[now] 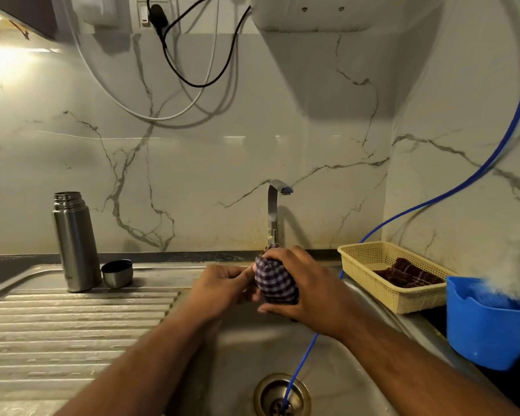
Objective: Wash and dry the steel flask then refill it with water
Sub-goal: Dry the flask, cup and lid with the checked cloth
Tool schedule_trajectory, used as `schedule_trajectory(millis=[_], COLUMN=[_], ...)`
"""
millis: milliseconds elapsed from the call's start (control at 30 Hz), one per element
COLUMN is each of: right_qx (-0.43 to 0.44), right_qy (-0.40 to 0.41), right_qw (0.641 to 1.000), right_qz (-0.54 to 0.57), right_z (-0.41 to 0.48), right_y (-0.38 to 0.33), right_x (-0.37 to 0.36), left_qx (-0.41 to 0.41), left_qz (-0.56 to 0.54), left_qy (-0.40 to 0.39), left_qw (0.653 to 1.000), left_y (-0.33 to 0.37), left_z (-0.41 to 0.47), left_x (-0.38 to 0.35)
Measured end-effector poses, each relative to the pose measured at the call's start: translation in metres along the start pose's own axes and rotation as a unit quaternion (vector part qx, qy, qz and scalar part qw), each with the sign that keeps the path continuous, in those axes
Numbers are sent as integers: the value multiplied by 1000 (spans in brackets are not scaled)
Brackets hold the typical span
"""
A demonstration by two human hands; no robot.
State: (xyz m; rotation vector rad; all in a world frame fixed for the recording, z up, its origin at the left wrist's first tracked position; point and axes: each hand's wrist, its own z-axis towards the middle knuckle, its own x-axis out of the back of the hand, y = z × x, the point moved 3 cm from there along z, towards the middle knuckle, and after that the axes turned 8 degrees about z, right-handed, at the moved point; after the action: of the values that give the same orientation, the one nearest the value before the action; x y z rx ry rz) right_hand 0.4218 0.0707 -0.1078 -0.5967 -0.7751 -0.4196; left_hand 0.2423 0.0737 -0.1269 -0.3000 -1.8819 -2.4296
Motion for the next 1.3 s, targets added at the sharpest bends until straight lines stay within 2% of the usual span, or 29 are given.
schedule_trajectory(millis=[67,133,200,300,333,467,567,700,800,833,900,1000,1100,1200,1300], right_qx=[-19,-98,-187,-255,-263,-283,-292,-271,-264,-263,-257,-209,-117,-61,-57], right_qy=[21,57,56,16,12,32,56,69,133,157,172,160,170,175,102], right_qw=[999,978,914,784,762,731,707,712,729,746,803,874,938,958,971], right_qz=[32,175,356,567,592,621,642,645,617,591,509,409,279,217,208], right_z=[0,-1,-2,-3,-3,-1,-2,-1,1,1,0,-1,-1,-1,-2], right_y=[3,6,12,16,15,15,18,19,27,29,31,22,14,13,9], right_x=[-5,-9,-14,-24,-25,-33,-35,-36,-34,-30,-19,-1,8,3,-7], left_qx=[4,-65,-133,-160,-162,-118,-91,-90,-47,-25,-5,19,45,96,98], left_qz=[-3,105,170,135,119,83,127,81,-24,-80,-136,-99,-65,-54,-47], left_qy=[18,34,58,71,68,23,-10,-2,29,31,24,14,-2,-19,-20], left_qw=[1000,992,975,975,977,989,988,993,998,996,990,995,997,994,994], left_y=[0,8,19,24,24,17,9,7,5,4,3,2,2,-1,-4], left_z=[0,-1,-5,-6,-7,-5,-6,-6,-3,-2,-1,-1,-3,-5,-7], left_x=[0,3,3,2,1,-6,-12,-14,-8,-6,0,6,11,10,1])
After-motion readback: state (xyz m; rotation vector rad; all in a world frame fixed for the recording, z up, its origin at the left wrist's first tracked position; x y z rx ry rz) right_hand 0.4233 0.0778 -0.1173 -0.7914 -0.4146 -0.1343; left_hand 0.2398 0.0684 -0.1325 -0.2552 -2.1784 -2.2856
